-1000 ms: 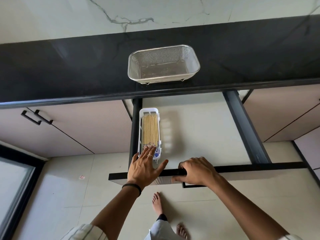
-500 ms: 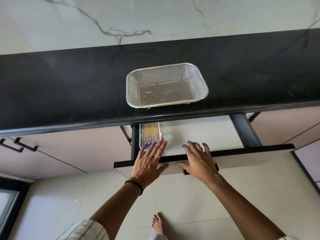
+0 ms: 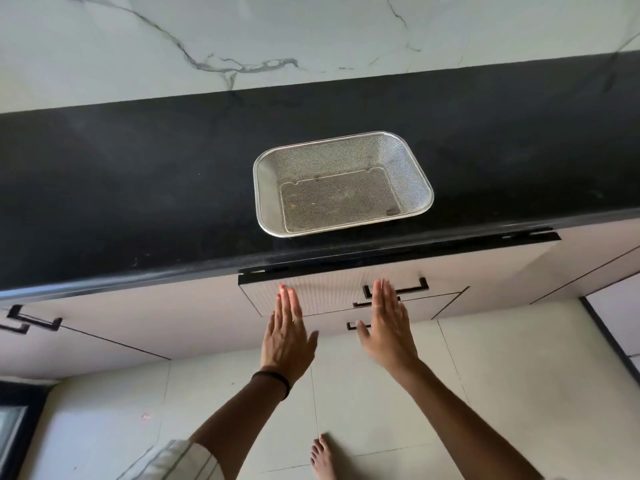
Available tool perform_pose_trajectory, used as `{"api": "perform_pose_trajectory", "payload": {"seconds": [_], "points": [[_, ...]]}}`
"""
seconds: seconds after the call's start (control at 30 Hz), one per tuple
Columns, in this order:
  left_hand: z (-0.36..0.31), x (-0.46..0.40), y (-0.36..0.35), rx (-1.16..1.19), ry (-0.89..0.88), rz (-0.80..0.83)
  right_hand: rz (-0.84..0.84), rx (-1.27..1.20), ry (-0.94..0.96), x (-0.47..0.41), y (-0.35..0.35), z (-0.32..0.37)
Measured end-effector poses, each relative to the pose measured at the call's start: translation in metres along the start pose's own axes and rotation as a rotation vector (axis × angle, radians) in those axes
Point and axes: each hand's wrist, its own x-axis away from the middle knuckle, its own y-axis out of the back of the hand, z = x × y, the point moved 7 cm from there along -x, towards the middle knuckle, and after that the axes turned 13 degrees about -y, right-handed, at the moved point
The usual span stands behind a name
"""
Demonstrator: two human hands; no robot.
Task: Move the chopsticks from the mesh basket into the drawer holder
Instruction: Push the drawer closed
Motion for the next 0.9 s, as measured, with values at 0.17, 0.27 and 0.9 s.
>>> {"api": "perform_pose_trajectory", "payload": {"seconds": [0.17, 0.27, 0.9], "points": [[-0.015, -0.035, 0.005, 0.316, 0.155, -0.025, 0.120, -0.138, -0.057, -0.039, 0.000, 0.026], [-0.020, -0.054, 0.008, 0.440, 0.222, -0.066, 0.148, -0.108, -0.048, -0.049, -0.005, 0.029], [-0.013, -0.064, 0.020, 0.370, 0.290, 0.034, 0.102, -0.229, -0.042, -0.055, 0.040, 0.033]]}}
